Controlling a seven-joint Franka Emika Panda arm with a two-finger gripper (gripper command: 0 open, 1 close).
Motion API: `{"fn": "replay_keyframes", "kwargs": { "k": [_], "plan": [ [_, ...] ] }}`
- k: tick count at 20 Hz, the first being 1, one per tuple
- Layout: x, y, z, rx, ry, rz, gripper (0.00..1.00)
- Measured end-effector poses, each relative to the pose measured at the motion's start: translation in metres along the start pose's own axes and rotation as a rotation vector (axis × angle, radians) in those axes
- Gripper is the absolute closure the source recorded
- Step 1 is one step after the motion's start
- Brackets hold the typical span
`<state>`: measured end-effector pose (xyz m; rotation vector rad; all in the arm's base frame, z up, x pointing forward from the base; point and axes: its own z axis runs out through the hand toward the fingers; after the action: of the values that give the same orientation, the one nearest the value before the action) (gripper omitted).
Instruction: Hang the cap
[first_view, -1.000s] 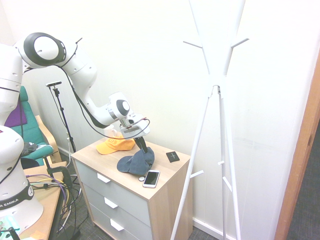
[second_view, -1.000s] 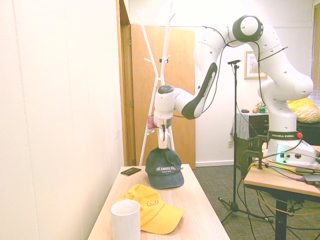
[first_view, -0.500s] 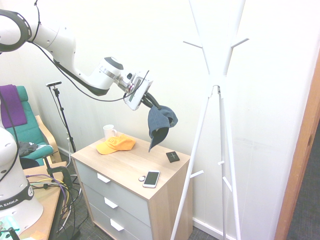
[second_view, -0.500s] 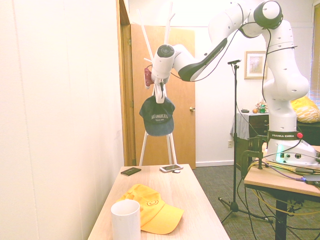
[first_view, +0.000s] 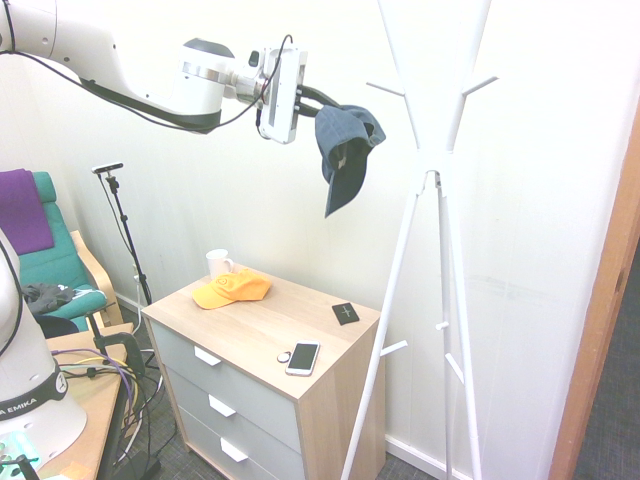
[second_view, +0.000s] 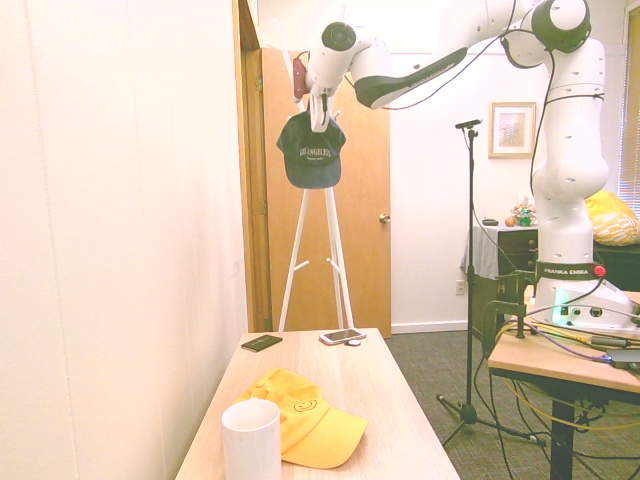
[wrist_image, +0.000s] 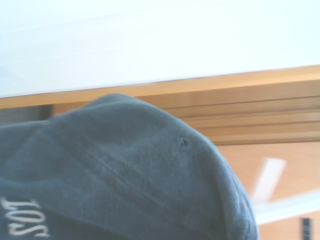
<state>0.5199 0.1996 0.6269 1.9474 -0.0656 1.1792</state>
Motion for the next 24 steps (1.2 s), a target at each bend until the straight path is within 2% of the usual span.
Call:
{"fn": "replay_keyframes", "kwargs": {
  "k": [4, 8, 11, 15, 16, 24],
  "plan": [
    [0.044, 0.056, -0.015, -0.035, 0.042, 0.060, 1.00],
    [0.057, 0.092, -0.004, -0.068, 0.045, 0.101, 1.00],
    [0.052, 0.100, 0.016, -0.074, 0.037, 0.107, 1.00],
    [0.030, 0.088, 0.039, -0.067, 0.010, 0.093, 1.00],
    [0.023, 0.083, 0.043, -0.064, 0.002, 0.093, 0.00],
    [-0.015, 0.062, 0.060, -0.042, -0.034, 0.093, 0.00]
  ]
}}
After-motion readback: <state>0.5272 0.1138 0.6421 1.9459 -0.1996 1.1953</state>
